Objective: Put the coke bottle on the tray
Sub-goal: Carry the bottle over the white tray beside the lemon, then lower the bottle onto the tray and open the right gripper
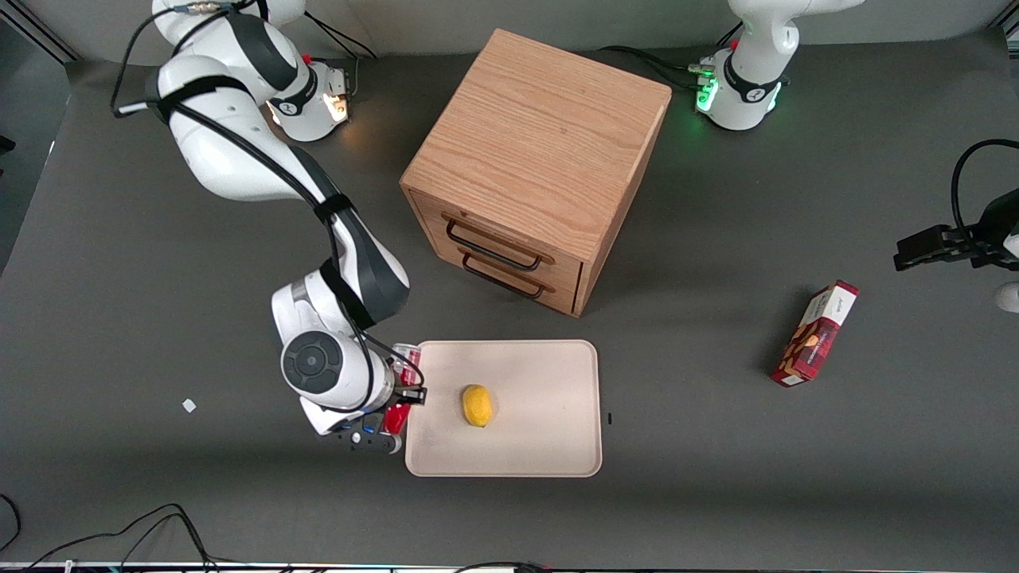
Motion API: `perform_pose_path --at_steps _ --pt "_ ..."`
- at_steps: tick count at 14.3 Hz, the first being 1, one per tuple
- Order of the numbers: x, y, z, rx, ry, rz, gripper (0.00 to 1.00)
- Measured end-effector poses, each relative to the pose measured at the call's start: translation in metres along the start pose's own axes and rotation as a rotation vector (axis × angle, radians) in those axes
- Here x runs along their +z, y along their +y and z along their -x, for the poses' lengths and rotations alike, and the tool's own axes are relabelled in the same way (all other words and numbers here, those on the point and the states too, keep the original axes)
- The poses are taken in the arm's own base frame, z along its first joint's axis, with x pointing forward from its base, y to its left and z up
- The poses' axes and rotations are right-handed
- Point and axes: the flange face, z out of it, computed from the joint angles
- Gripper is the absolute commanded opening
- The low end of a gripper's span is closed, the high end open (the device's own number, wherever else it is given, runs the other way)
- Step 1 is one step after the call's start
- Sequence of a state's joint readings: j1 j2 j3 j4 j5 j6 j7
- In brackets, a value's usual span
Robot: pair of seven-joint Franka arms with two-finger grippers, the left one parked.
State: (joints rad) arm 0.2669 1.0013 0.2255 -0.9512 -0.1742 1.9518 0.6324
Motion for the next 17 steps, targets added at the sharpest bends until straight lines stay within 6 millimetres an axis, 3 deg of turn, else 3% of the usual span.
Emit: perform_pose_path --at_steps 6,11,12,14,15,16,17 --pt "0.053 -0.011 0.001 -0.087 0.021 -0.038 0.0" --pt "0.075 -0.014 0.007 -0.143 0.002 -0.031 0.0" --pt "0.077 -0.014 0.007 -0.147 0.003 -0.033 0.18" --pt "0.078 -0.014 0.007 -0.152 0.005 -0.034 0.37" --pt "0.078 -0.014 0.006 -0.151 0.007 -0.035 0.8" --pt "0.077 -0.013 0.005 -0.151 0.01 -0.036 1.0" --pt "0.077 -0.014 0.005 -0.152 0.014 -0.039 1.0"
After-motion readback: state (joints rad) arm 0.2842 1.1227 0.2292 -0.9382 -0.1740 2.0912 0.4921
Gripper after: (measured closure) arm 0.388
